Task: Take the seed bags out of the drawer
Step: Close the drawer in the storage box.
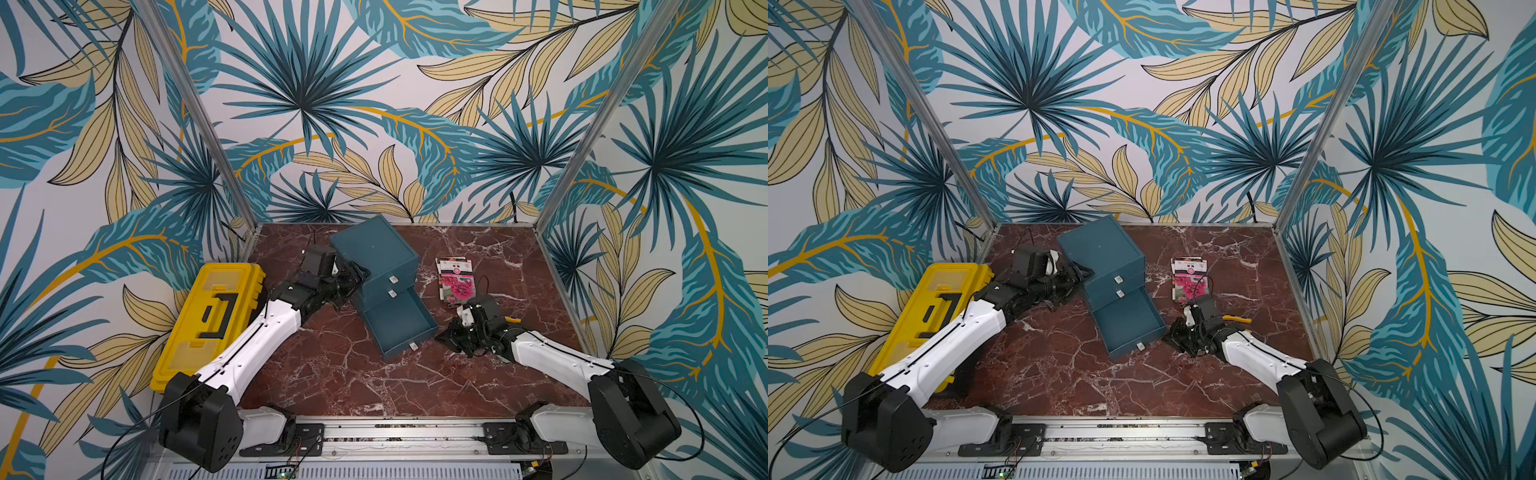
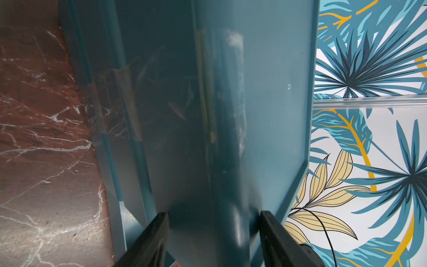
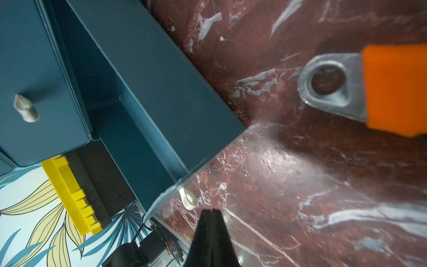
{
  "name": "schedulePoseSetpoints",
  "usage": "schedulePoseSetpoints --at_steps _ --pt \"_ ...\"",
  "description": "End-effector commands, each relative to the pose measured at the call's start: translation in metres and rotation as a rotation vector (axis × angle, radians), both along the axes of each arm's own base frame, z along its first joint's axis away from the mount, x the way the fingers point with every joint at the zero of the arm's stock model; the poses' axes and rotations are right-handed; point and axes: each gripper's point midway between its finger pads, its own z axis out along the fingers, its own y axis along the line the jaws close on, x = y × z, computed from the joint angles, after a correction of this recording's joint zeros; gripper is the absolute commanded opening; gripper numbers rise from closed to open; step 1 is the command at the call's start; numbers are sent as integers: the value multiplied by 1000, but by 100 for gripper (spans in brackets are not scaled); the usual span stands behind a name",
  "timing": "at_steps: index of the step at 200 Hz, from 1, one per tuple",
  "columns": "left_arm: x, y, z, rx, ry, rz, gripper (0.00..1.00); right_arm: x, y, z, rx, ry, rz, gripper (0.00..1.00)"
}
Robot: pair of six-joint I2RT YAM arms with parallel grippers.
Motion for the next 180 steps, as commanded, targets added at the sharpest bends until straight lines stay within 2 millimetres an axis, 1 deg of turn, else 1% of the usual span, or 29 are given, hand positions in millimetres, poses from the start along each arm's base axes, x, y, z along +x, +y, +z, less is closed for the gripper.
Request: schedulePoseSetpoints --at_steps 1,36,92,139,180 --pt "-18 5 -30 65 104 -18 65 11 7 -3 18 -17 -36 0" --pt "-20 5 -33 68 111 -17 65 17 15 -12 35 7 -44 0" --pt "-23 7 -33 78 118 -20 65 30 24 -20 75 17 -68 0" --pt "-25 8 -34 78 124 -20 65 44 37 -19 130 14 -88 0" --pt "-26 9 -33 80 123 -19 65 61 50 -16 200 10 -131 0"
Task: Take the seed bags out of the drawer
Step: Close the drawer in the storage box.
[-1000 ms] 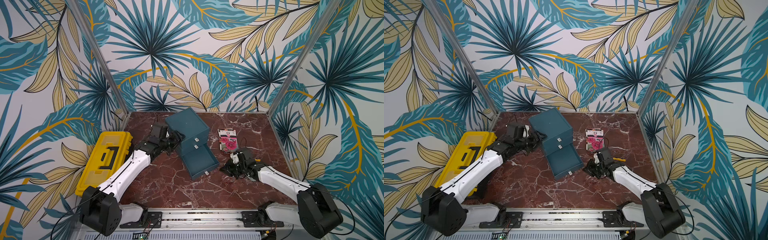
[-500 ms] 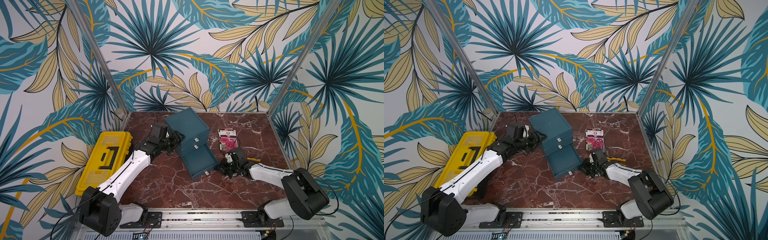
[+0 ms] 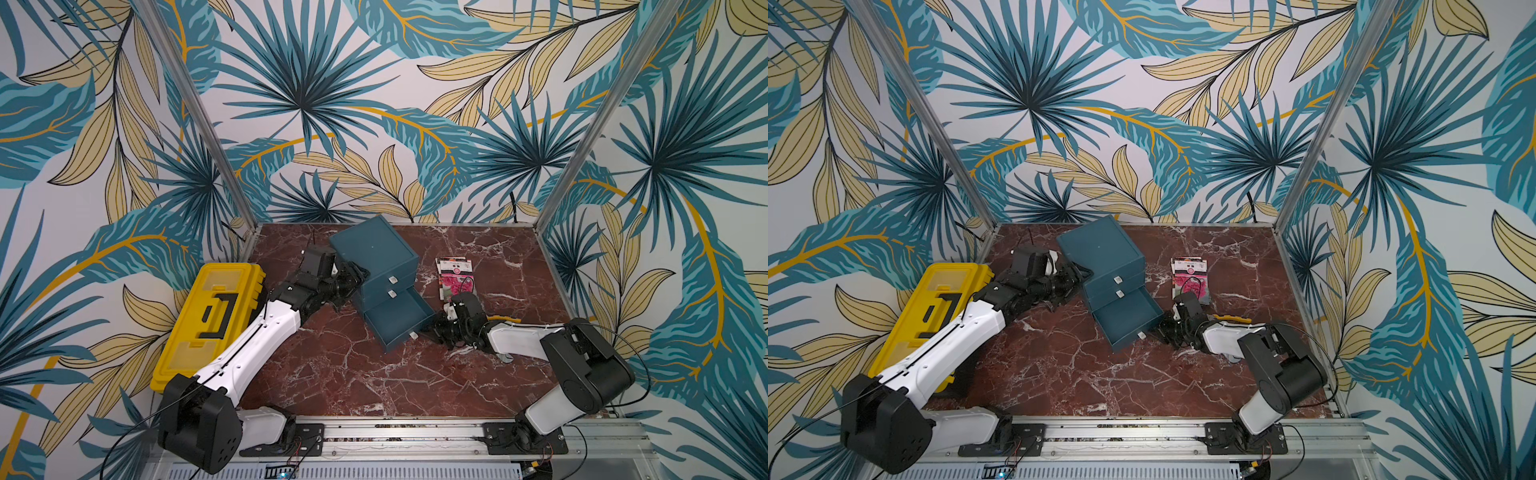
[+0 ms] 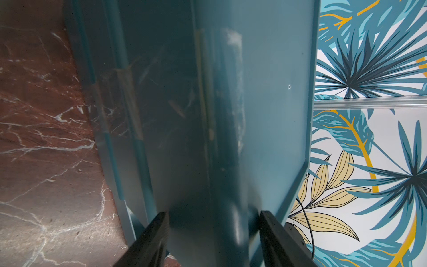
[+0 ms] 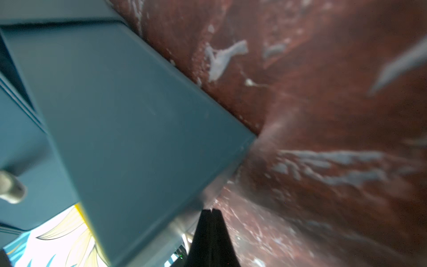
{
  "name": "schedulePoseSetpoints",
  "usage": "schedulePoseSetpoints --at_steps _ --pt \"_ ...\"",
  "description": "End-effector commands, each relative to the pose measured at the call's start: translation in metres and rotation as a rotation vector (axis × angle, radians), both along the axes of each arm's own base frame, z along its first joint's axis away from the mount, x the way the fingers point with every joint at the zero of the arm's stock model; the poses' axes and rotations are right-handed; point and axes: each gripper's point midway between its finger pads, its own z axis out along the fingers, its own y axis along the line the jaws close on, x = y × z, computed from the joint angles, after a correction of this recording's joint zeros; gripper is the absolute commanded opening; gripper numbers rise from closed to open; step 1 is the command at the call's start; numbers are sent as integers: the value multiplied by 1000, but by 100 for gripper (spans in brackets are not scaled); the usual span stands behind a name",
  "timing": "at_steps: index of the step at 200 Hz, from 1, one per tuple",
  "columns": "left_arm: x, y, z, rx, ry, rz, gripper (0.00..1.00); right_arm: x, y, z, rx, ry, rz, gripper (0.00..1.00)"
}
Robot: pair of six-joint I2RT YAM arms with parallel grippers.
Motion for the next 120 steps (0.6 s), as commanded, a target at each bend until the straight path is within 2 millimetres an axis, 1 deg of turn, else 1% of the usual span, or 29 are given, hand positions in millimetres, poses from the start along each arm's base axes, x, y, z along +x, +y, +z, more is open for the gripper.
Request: schedulePoseSetpoints --at_steps 1,84,120 --pt "-25 7 -34 74 122 -23 65 18 14 12 74 -32 -31 0" --pt "-26 7 -35 69 125 -22 65 63 33 24 119 -63 -88 0" --pt "-26 7 -35 70 126 -24 65 81 46 23 152 -56 -113 0"
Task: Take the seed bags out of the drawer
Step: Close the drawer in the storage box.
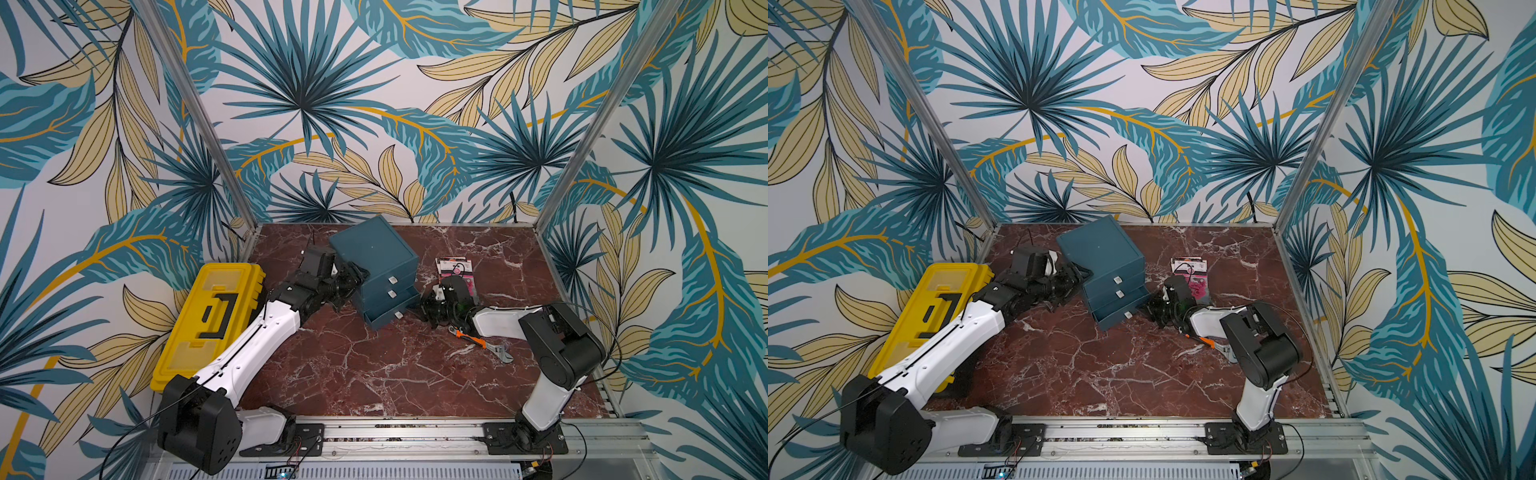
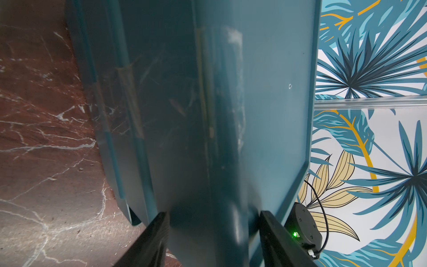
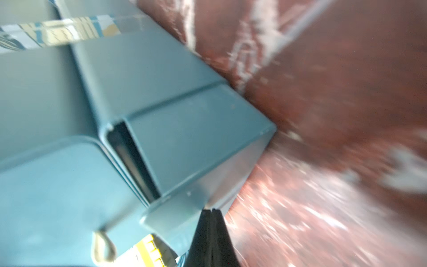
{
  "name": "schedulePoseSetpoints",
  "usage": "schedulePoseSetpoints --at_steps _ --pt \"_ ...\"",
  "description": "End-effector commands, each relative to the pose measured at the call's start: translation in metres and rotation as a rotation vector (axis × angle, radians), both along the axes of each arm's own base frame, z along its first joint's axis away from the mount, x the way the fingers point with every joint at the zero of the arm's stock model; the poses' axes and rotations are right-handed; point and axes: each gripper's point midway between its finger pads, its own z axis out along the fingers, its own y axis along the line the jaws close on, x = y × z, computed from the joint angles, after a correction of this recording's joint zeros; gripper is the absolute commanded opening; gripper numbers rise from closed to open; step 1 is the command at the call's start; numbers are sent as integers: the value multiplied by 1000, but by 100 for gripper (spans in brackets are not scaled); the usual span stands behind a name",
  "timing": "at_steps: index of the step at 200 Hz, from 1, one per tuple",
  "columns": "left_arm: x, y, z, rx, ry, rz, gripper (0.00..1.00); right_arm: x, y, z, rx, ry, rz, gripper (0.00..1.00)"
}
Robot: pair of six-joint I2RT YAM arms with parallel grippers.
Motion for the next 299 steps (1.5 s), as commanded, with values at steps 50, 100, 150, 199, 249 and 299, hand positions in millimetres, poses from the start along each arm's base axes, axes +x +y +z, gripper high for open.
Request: schedulePoseSetpoints --at_steps 50,100,150,199,249,299 --pt "-27 7 -36 69 125 -24 65 23 21 -15 77 32 -77 0" --pt "-30 8 -33 66 120 -25 66 35 31 -11 126 6 -121 0" --pt "-33 9 -33 63 121 -29 65 44 40 -8 178 2 -163 0" --pt "-36 10 -30 64 113 -30 66 32 34 -5 143 6 -154 0" --pt "-36 20 -10 94 61 -2 70 -11 4 4 -40 5 -62 0" --pt "-50 44 36 164 -34 38 78 -57 -52 51 -397 -118 109 12"
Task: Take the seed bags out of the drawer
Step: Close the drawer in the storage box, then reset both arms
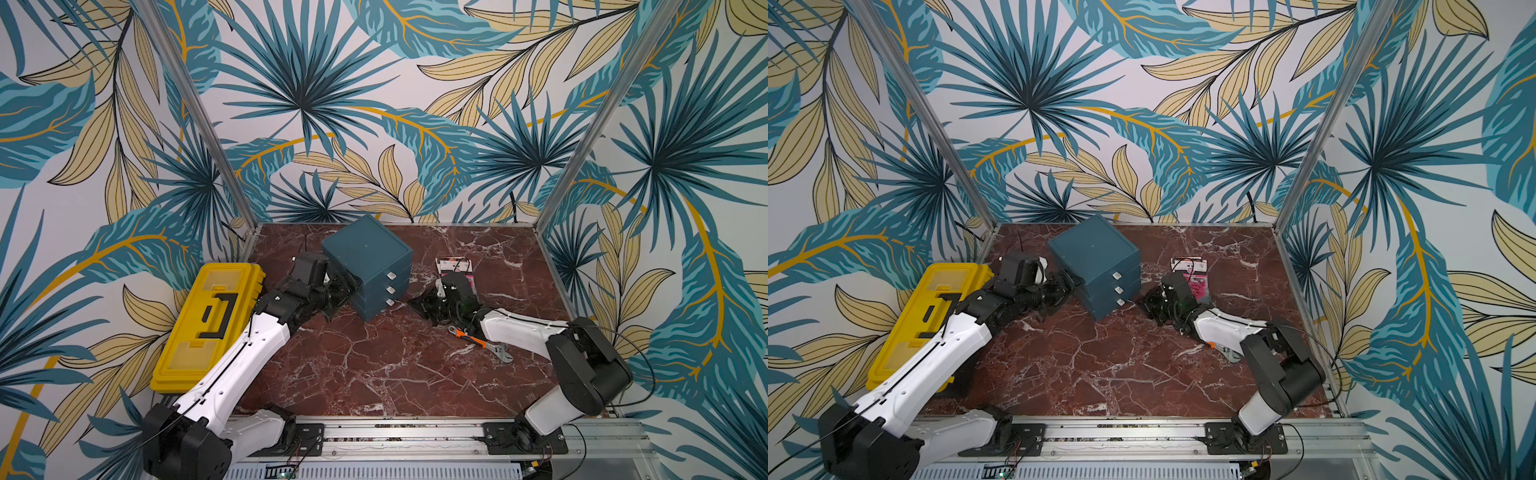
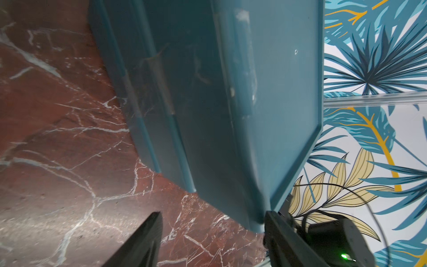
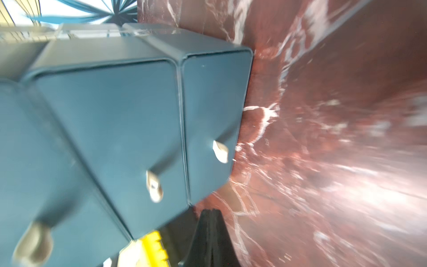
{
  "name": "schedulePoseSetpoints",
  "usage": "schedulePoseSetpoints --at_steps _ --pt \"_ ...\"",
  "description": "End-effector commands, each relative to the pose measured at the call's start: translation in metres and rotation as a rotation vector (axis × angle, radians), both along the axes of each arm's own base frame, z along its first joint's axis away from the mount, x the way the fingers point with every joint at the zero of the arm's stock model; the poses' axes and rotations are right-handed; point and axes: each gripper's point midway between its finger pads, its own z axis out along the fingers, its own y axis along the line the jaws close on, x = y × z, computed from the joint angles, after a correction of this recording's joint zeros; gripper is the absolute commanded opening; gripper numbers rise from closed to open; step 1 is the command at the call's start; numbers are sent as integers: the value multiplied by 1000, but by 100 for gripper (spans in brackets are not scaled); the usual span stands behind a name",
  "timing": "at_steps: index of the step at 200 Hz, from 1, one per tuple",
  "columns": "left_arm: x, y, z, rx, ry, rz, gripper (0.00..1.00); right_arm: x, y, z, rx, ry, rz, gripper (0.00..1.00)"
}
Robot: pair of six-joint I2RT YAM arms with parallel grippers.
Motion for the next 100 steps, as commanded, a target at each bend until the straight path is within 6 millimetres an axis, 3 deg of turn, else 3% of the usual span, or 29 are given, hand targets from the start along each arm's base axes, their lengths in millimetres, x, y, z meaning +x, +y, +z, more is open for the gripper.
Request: schedulePoseSetpoints --at_steps 1,16,46,52,83,91,100 --pt "-14 19 30 75 -51 15 78 -33 -41 -3 -299 -17 110 13" --pt "-25 30 38 118 -72 29 83 -47 -68 15 -446 -54 141 24" --pt "-49 60 44 244 -119 60 92 -60 -114 75 -681 -241 157 47" --pt "-53 67 46 277 -136 71 100 -62 -122 87 -725 -273 151 51" --pt "-68 112 48 469 -227 171 100 -66 -176 148 -970 -420 13 74" --pt "-70 116 49 497 -257 167 100 -65 -192 162 -1038 -449 -59 75" --pt "-71 116 54 523 -305 132 100 -65 -211 175 -1111 -471 -142 84"
